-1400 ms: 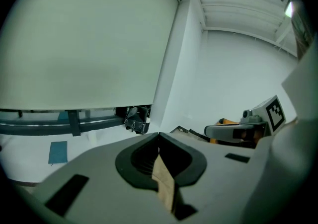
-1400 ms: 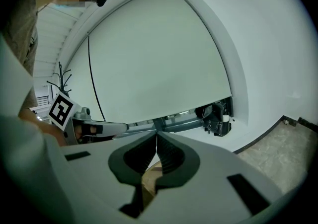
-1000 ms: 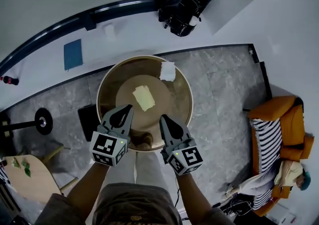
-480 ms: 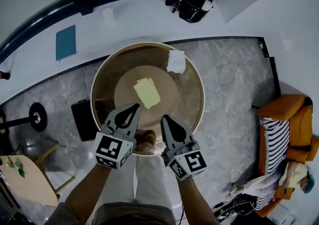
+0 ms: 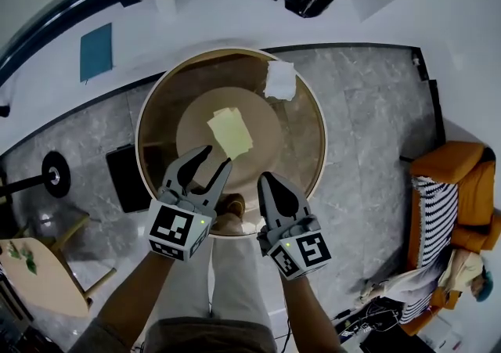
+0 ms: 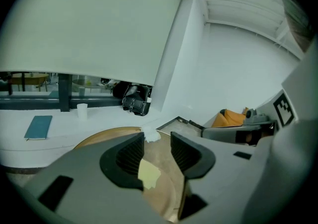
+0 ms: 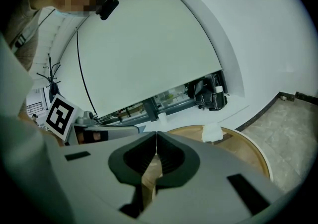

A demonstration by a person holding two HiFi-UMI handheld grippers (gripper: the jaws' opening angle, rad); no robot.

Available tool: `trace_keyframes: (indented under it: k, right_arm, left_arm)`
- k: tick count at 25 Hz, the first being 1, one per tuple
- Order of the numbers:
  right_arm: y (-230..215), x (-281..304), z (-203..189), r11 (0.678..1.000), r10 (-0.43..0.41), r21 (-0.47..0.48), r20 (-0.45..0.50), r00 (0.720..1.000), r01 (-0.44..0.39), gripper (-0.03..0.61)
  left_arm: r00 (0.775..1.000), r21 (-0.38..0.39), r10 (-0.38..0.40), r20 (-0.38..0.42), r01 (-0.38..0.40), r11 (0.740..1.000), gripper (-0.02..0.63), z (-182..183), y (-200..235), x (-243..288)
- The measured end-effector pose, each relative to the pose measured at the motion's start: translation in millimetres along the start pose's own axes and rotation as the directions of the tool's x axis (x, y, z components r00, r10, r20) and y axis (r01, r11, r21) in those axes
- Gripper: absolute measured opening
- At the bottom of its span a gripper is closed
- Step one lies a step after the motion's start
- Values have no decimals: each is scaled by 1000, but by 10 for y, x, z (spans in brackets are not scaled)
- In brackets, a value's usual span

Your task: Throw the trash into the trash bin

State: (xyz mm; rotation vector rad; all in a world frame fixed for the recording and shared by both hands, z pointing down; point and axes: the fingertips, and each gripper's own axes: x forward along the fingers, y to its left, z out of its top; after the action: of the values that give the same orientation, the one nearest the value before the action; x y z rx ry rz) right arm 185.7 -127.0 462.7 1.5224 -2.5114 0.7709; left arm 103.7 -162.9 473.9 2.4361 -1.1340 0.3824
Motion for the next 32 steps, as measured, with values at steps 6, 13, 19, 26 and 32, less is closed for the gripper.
trace_keyframes:
  k: [6, 13, 19, 26, 32]
  right_arm:
    - [-58, 93, -23, 1000, 8, 13, -7, 1000, -8, 18]
    - [-130, 190, -70, 1000, 7, 27, -21, 1000, -7, 18]
    - [-244, 260, -156, 999, 2, 38, -44, 999, -1, 18]
    - [-381, 350, -294, 998, -1, 68, -70, 998, 5, 18]
    - [-431, 399, -343, 997, 5, 79, -82, 997, 2, 18]
  left_arm:
    - [999, 1, 21, -32, -21, 1000, 210, -73, 94, 86]
    - [996, -1, 33, -86, -33, 999, 210, -280, 221, 286]
    - [987, -6, 38, -153, -40, 999, 210, -612, 344, 558]
    - [973, 12, 71, -219, -70, 997, 210, -1080, 529, 941]
    - [941, 48, 104, -321, -94, 994, 210, -1415, 674, 1266]
